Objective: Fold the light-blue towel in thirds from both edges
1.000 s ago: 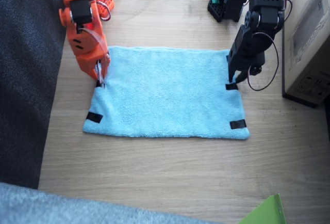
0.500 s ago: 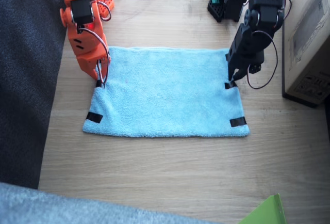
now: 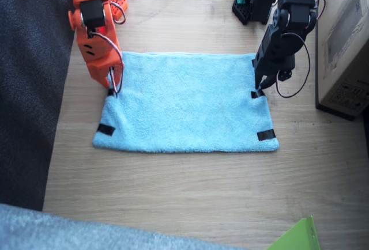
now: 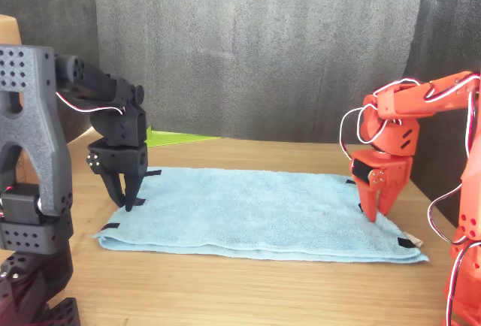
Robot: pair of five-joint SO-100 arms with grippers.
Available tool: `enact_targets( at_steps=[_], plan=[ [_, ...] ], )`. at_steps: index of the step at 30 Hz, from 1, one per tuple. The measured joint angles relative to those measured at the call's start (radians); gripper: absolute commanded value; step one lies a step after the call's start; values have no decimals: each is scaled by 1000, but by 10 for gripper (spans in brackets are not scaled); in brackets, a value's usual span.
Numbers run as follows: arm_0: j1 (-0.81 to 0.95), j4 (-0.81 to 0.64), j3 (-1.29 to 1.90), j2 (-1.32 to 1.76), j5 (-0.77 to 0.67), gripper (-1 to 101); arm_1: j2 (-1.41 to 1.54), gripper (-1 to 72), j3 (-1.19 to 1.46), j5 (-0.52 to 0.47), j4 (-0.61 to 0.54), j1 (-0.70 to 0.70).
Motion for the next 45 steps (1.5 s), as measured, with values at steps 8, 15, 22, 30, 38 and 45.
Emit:
enact_targets(
  at_steps=[8, 15, 22, 30, 38, 45],
  plan=[
    [0, -23, 18, 6, 12, -1, 29, 1, -261, 5, 209, 14],
    [0, -23, 18, 6, 12, -1, -34, 1, -462, 8, 333, 101],
    [0, -23, 18, 6, 12, -1, -103, 0, -578, 8, 408, 235],
    [0, -23, 18, 6, 12, -2, -190, 0, -676, -12, 443, 380],
    [-3, -23, 18, 6, 12, -2, -258, -1, -828, -28, 457, 448],
    [-3, -23, 18, 6, 12, -2, -370, -1, -1000, -40, 457, 491]
  ],
)
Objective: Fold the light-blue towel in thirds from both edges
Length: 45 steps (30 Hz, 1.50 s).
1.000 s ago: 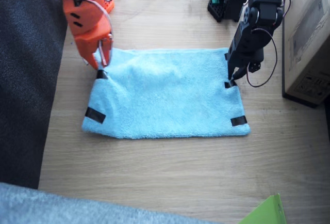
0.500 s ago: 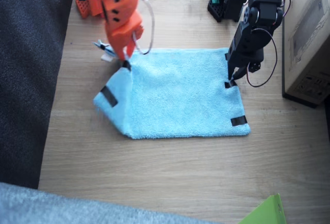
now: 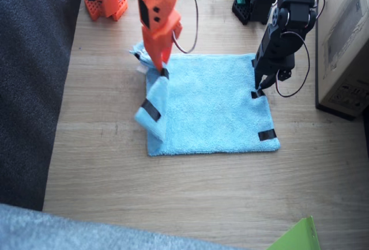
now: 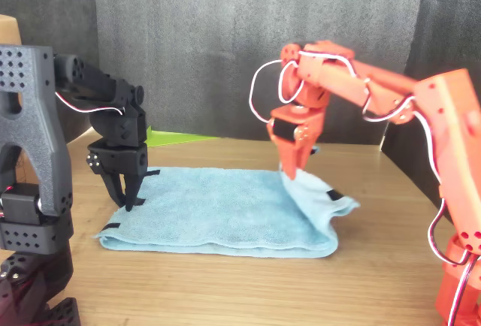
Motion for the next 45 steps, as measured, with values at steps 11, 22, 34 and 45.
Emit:
enact_targets(
  at_steps=[11, 22, 34, 45],
  plan=[
    [0, 0, 0, 0, -6, -2, -121, 202, -160, -31, 0, 114],
    [0, 0, 0, 0, -8, -2, -143, 363, -238, -75, 0, 189],
    [-8, -8, 0, 9, 0, -2, -41, 322, -41, -34, -2, -178],
    [-40, 123, -74, 152, 26, -2, 29, 324, 29, -40, -5, -324]
  ],
)
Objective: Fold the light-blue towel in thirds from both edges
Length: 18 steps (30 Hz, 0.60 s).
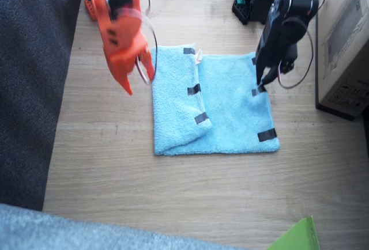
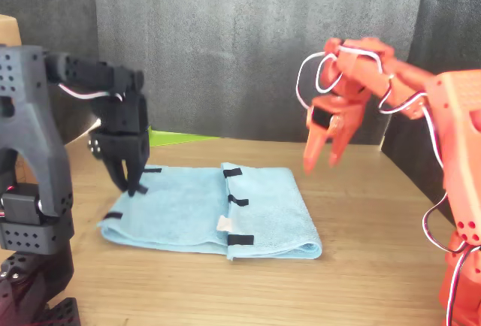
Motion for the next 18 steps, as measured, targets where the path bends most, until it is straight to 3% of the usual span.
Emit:
enact_targets(
  at_steps=[18],
  plan=[
    [-268, 247, -399, -103, 20, -2, -9, 334, 5, 41, 3, 20]
  ],
)
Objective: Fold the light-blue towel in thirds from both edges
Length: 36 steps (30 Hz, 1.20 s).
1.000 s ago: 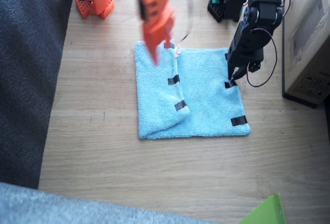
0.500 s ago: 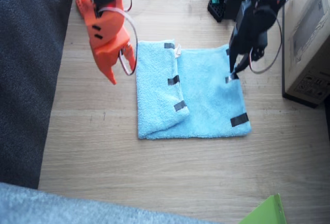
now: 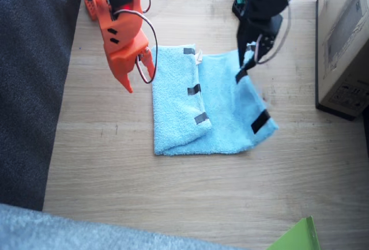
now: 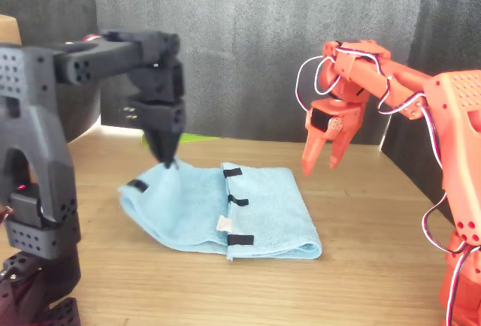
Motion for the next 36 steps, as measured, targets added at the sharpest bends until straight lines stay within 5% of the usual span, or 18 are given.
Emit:
enact_targets(
  at_steps=[23, 28, 36],
  plan=[
    [-239, 273, -813, -581, 3, -2, 0, 342, 34, 12, -8, -5],
    [-293, 288, -873, -624, 6, 240, 0, 349, 49, 15, -8, -5],
    [-337, 288, -847, -594, 55, 271, 0, 351, 49, 11, -9, -5]
  ],
)
